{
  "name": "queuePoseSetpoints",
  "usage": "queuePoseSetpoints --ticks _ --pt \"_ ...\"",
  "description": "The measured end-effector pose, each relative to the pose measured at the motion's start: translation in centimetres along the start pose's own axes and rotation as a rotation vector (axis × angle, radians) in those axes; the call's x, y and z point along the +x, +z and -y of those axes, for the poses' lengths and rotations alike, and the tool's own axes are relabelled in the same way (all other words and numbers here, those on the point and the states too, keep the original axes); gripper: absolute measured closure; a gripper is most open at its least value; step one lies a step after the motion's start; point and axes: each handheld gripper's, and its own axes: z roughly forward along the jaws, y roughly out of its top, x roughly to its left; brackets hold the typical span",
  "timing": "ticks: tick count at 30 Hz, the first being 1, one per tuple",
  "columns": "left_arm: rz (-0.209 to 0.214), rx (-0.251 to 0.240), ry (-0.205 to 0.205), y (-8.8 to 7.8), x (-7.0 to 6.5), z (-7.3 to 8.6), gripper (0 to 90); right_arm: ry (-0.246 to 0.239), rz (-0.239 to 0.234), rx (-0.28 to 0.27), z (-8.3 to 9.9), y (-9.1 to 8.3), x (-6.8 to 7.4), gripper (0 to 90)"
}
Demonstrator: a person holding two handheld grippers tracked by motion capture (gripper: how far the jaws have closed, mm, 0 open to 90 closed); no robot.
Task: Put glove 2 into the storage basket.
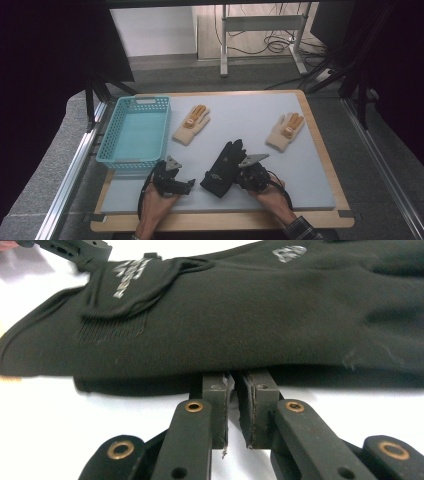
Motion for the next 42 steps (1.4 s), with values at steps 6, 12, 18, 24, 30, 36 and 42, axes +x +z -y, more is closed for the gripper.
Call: queuePoseSetpoints --ticks 6,12,18,24,30,36,42 --pt "0.001 0.000 0.001 -0.1 0.1 0.1 5.0 -0.043 0.013 0.007 -0.4 -0.3 0.5 74.8" --pt "0.002 -0.005 -0.004 0.0 0.1 0.1 4.7 -0.022 0.102 -0.032 0.9 -3.1 -1.6 62.5" --pt "0.003 -0.008 -0.006 0.0 0.1 0.1 4.5 0.059 0.199 -0.059 2.9 -5.7 -4.8 45.7" --pt "0.002 -0.008 -0.005 0.0 0.1 0.1 4.4 0.142 0.272 -0.080 5.3 -7.5 -7.6 31.8" --pt "0.003 -0.008 -0.006 0.0 0.1 0.1 4.5 0.168 0.331 -0.073 6.9 -7.5 -8.9 23.8" --pt "0.004 -0.009 -0.006 0.0 0.1 0.1 4.6 0.183 0.350 -0.097 7.6 -6.9 -9.0 18.2" --pt "0.002 -0.008 -0.009 -0.2 0.1 0.1 6.0 0.191 0.355 -0.097 7.6 -6.9 -9.1 17.6"
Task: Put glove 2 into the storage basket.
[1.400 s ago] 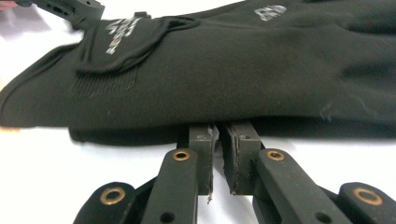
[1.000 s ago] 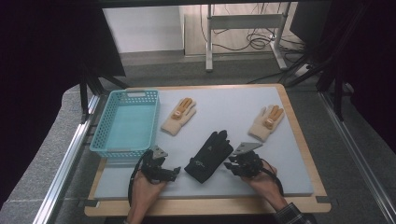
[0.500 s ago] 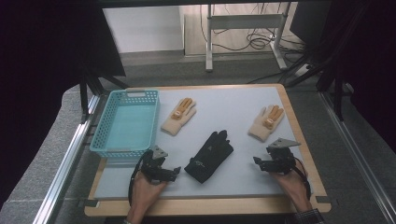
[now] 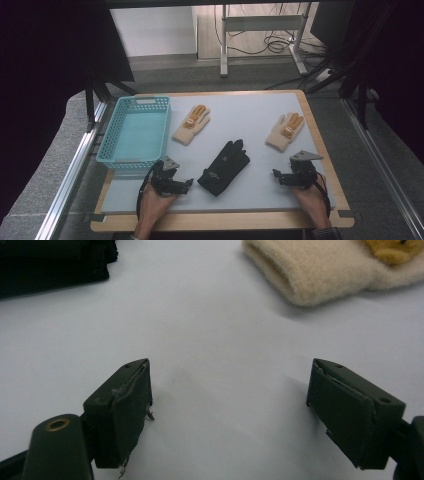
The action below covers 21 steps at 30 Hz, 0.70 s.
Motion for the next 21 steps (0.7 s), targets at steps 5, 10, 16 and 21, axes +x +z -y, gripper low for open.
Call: queuePoseSetpoints --ticks 5,10,16,21 --pt "0.036 0.007 0.006 -0.8 -0.6 -0.8 8.2 0.001 0.000 -0.001 0.0 0.0 0.0 17.6" --pt "0.081 -0.020 0.012 -1.9 -1.7 -2.5 7.3 0.001 0.001 -0.002 0.0 0.0 0.0 17.6" --pt "0.111 -0.037 0.018 -2.3 -3.2 -5.2 5.6 0.003 0.001 -0.002 0.0 0.0 0.0 17.6" --pt "0.154 -0.011 0.066 -1.0 -5.5 -7.2 2.3 0.003 0.001 -0.002 0.0 0.0 0.0 17.6"
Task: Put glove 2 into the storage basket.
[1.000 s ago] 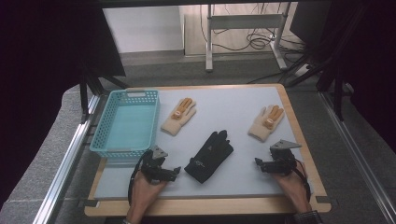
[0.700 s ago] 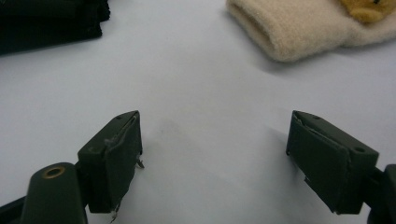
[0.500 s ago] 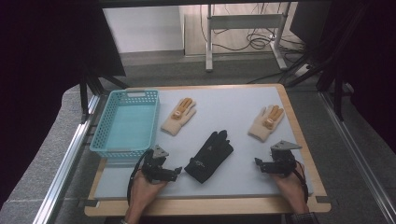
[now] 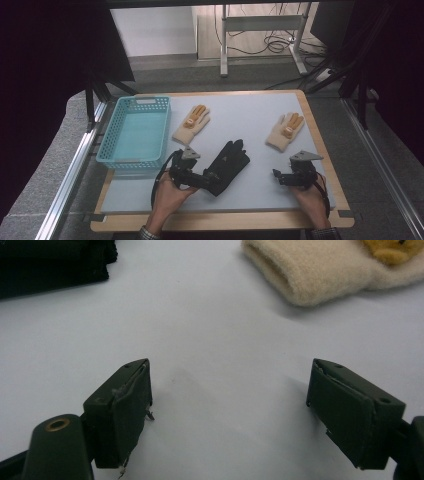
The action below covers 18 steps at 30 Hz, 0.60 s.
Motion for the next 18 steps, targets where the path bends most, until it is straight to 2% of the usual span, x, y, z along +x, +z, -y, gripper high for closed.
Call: queuePoseSetpoints --ticks 3,7,11,14,18 --pt "0.026 0.021 0.016 1.5 -1.0 -0.9 1.3 0.000 0.000 0.000 0.0 0.0 0.0 17.6" --pt "0.038 0.048 0.041 3.5 -2.5 -1.8 0.6 0.000 0.000 0.000 0.0 0.0 0.0 17.6" --pt "-0.014 0.079 0.079 5.2 -3.4 -2.2 0.0 0.000 0.000 0.000 0.0 0.0 0.0 17.6" --pt "-0.087 0.120 0.093 6.6 -2.8 -2.2 0.0 0.000 -0.001 -0.001 0.0 0.0 0.0 17.6" --pt "-0.074 0.169 0.040 7.7 -1.1 -1.7 0.0 0.001 -0.001 -0.001 0.0 0.0 0.0 17.6"
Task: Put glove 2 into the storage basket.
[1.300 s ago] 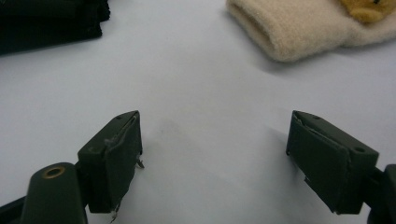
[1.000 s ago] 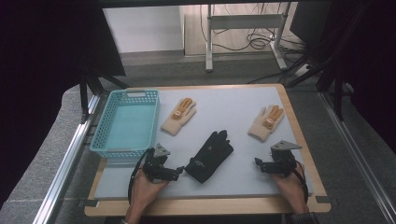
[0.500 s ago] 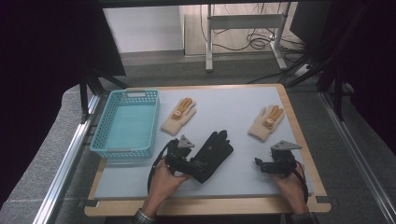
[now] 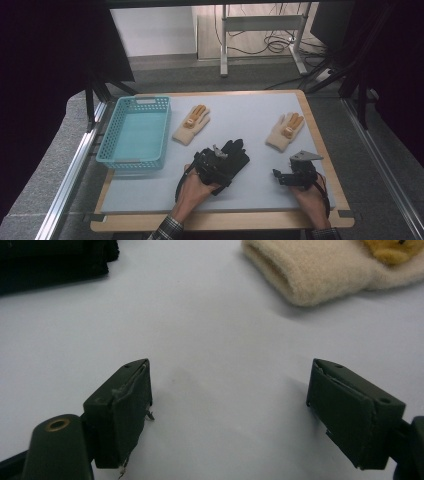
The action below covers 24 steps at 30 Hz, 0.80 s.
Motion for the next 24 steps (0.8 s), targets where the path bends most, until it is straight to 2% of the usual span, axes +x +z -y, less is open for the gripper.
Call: queuePoseSetpoints --ticks 1,4,6,7,10,12,18,21,22,23,24 --pt "0.050 -0.001 -0.036 0.2 0.4 0.2 0.0 0.000 0.000 0.000 0.0 0.0 0.0 17.6" --pt "0.063 -0.002 -0.014 0.2 -0.3 0.1 0.0 0.000 0.000 0.000 0.0 0.0 0.0 17.6" --pt "0.021 0.025 0.030 0.4 -1.1 0.0 0.0 0.000 0.000 0.000 0.0 0.0 0.0 17.6" --pt "0.026 0.023 0.037 0.4 -1.2 -0.1 0.0 0.000 0.000 0.000 0.0 0.0 0.0 17.6" --pt "0.024 0.032 0.025 0.5 -1.2 -0.3 0.5 0.000 0.000 0.000 0.0 0.0 0.0 17.6" --pt "0.017 0.022 0.012 0.1 -1.0 -0.4 8.8 0.000 0.000 0.000 0.0 0.0 0.0 17.6" --pt "0.012 -0.007 -0.006 -0.7 0.6 0.0 45.2 0.000 0.000 0.000 0.0 0.0 0.0 17.6" --pt "0.032 -0.017 -0.024 -0.9 1.3 0.1 55.7 0.000 0.000 0.000 0.0 0.0 0.0 17.6" --pt "0.050 -0.025 -0.026 -1.1 1.5 0.1 59.2 0.000 0.000 0.000 0.0 0.0 0.0 17.6" --pt "0.050 -0.025 -0.026 -1.1 1.5 0.1 63.7 0.000 0.000 0.000 0.0 0.0 0.0 17.6" --pt "0.023 -0.027 -0.010 -1.4 1.5 0.0 65.4 0.000 0.000 0.000 0.0 0.0 0.0 17.6"
